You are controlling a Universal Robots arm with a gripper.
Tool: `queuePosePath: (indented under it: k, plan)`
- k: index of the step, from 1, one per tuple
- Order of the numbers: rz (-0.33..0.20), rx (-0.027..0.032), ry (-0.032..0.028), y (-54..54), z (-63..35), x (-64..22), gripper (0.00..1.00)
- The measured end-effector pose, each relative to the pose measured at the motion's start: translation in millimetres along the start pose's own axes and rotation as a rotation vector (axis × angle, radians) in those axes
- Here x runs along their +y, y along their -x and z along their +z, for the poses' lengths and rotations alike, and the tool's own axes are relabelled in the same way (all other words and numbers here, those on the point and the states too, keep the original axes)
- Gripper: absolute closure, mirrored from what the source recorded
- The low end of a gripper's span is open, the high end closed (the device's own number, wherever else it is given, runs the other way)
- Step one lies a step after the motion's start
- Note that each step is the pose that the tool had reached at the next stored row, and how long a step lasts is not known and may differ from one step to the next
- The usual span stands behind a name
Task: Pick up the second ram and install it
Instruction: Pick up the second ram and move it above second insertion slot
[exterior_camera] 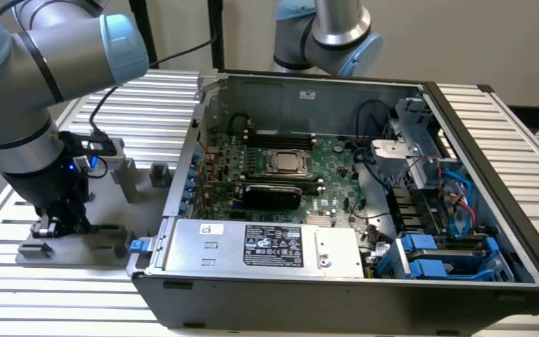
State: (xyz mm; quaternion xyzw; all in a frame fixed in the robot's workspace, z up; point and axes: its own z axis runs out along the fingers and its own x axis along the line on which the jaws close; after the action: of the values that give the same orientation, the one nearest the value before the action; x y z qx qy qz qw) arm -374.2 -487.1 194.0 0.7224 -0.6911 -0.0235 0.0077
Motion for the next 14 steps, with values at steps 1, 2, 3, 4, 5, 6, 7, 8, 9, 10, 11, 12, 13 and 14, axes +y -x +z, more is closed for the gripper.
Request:
queuePosePath:
  k: [1,2,3,4,5,6,7,8,9,10,11,12,13,14]
  plan:
    - [0.000,0.0000,0.0000,0.0,0.0,0.0,0.86]
    - [0.000,0.0000,0.0000,0.0,0.0,0.0,0.86]
    - [0.001,0.0000,0.0000,0.0,0.0,0.0,0.86]
    - [0.004,-0.0001,-0.0001,0.0,0.0,0.0,0.86]
    - [0.009,-0.0004,-0.0003,0.0,0.0,-0.1,0.86]
    - [0.016,-0.0008,-0.0005,0.1,0.1,-0.1,0.86]
    - [0.025,-0.0012,-0.0007,0.0,0.1,0.0,0.86]
    - [0.035,-0.0015,-0.0008,0.0,0.0,0.0,0.86]
    - [0.045,-0.0020,-0.0011,0.0,0.1,0.0,0.86]
    - [0.053,-0.0024,-0.0013,0.0,0.1,0.0,0.86]
    - [0.056,-0.0025,-0.0014,0.0,0.1,-0.1,0.86]
    - [0.056,-0.0025,-0.0014,0.0,0.1,-0.1,0.86]
    - [0.056,-0.0025,-0.0014,0.0,0.1,0.0,0.86]
    - [0.056,-0.0025,-0.0014,0.0,0.1,0.0,0.86]
